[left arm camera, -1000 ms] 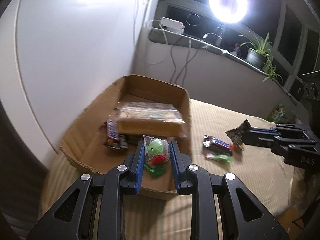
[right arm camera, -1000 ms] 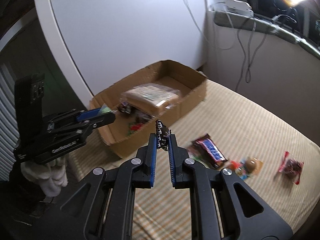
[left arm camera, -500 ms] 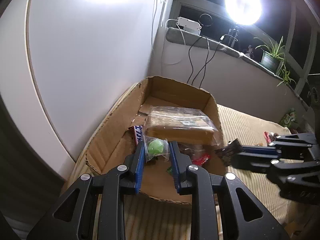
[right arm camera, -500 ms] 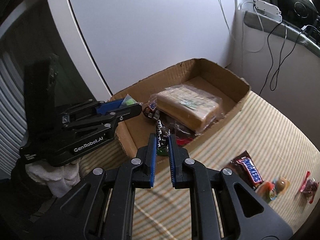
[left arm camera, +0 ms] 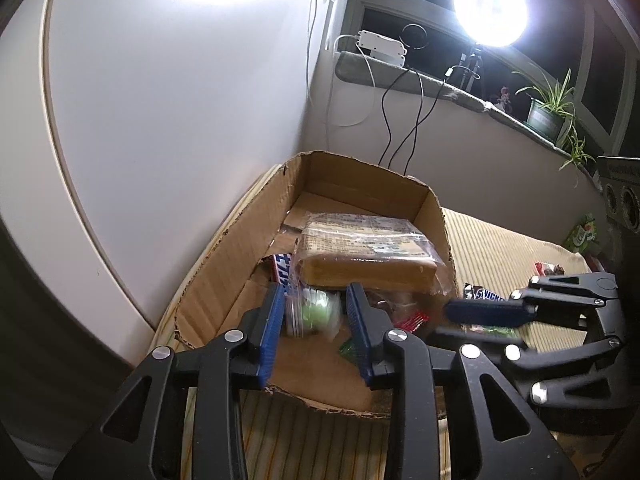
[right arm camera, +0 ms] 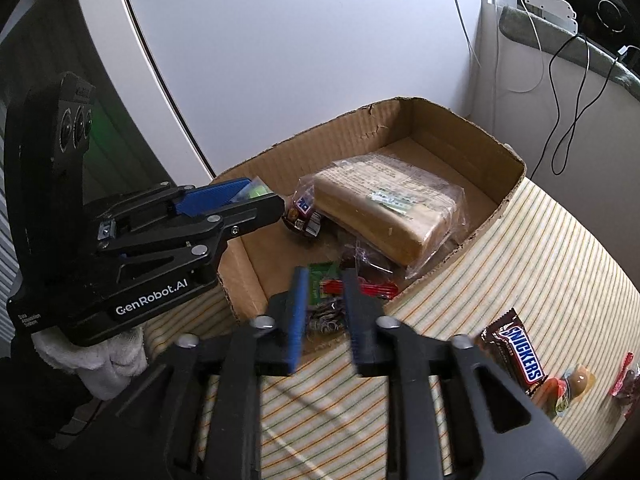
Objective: Organize snacks
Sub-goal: 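Carry both snacks over the cardboard box and open both tools, then move both open tools back over the snacks on the bed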
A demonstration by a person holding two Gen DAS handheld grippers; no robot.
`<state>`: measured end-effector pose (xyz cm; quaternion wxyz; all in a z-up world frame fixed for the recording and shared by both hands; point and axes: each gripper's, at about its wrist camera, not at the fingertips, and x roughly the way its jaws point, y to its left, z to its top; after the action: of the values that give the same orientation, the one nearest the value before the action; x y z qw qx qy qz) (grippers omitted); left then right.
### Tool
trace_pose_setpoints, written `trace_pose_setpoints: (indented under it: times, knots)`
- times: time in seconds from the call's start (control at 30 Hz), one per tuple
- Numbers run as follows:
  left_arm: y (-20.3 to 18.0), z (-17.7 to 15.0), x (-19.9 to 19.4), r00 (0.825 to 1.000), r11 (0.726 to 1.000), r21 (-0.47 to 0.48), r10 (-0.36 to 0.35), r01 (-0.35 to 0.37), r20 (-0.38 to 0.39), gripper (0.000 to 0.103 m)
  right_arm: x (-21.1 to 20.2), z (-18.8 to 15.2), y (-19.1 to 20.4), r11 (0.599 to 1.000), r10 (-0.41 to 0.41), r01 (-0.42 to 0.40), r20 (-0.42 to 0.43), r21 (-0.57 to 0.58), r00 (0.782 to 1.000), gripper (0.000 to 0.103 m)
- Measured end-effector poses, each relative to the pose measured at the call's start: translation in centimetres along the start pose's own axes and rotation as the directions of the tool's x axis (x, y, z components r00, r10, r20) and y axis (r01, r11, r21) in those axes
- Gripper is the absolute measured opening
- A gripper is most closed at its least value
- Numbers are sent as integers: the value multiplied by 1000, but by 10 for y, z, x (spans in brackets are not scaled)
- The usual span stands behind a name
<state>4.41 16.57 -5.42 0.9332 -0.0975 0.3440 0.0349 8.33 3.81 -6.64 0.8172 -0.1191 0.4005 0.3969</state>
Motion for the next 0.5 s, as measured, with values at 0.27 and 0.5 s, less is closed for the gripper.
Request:
trace_pose_setpoints:
  times: [0.27,0.5]
  knots:
    - [-3,1,-3,1000,1000,-1,2,-2,6,40,-19,-5,-9,1000,-29,28,37,15,999,64]
    - [-17,2,-10,999,999,10,-31,31,19,44,-44,-21,-32,995,-87,84,65,56,994,82]
